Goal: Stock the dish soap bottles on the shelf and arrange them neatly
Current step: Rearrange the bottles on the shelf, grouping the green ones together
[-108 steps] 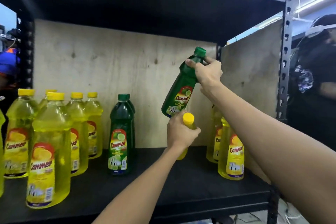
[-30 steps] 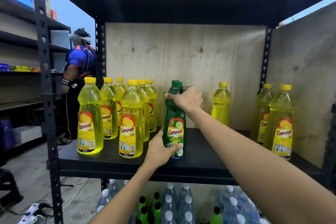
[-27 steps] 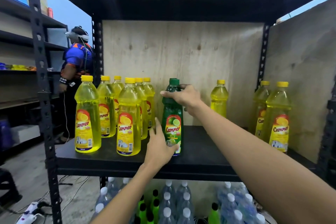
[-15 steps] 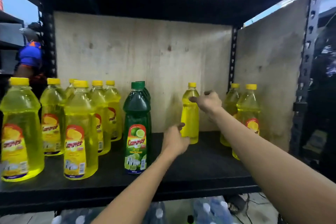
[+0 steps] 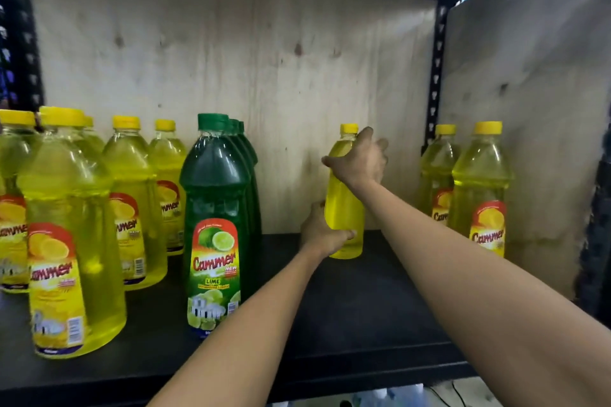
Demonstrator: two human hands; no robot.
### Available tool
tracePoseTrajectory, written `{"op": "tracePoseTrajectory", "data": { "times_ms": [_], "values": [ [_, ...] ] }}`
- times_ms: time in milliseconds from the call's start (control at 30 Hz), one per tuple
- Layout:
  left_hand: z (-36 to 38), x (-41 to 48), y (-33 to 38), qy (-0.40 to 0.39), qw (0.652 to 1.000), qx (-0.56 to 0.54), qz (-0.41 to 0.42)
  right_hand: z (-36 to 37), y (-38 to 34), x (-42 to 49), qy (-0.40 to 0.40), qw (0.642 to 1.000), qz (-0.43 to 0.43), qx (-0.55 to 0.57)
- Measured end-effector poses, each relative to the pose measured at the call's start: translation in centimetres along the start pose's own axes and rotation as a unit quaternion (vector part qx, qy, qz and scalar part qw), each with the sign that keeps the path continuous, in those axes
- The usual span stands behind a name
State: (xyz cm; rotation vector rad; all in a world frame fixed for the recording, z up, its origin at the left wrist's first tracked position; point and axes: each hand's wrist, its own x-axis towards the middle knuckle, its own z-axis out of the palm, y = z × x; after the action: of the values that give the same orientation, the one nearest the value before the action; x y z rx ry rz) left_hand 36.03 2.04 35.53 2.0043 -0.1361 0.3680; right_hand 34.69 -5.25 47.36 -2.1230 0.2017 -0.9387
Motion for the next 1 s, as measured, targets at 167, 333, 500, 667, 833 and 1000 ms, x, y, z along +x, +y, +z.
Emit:
{"op": "tracePoseTrajectory", "data": {
  "times_ms": [167, 333, 500, 667, 833, 1000],
  "values": [
    [0.0, -0.1, -0.4, 0.076, 0.996, 0.042, -0.023, -1.9, 1.3, 1.8, -0.14, 0.983, -0.006, 0.117],
    [-0.8, 0.7, -0.8, -0.044, 0.998, -0.005, -0.055, -2.8, 2.3, 2.5, -0.275, 0.943, 0.02, 0.188],
    [-0.7, 0.6, -1.0, -0.034, 0.998, 0.039, -0.037, -0.7, 1.7, 1.3, -0.139, 0.984, -0.006, 0.108],
    [-0.9, 0.7, -1.6, 0.025, 0.997, -0.004, -0.072, -0.3, 2.8, 2.7, -0.227, 0.953, 0.008, 0.2],
    [-0.3, 1.0, -2.1, 0.033, 0.996, -0.03, -0.078, 0.0, 4.1, 3.2, -0.335, 0.882, 0.045, 0.328],
    [0.0, 1.4, -1.6, 0.106, 0.99, 0.035, -0.081, 2.9, 4.6, 2.4, -0.256, 0.94, -0.003, 0.226]
  ]
}}
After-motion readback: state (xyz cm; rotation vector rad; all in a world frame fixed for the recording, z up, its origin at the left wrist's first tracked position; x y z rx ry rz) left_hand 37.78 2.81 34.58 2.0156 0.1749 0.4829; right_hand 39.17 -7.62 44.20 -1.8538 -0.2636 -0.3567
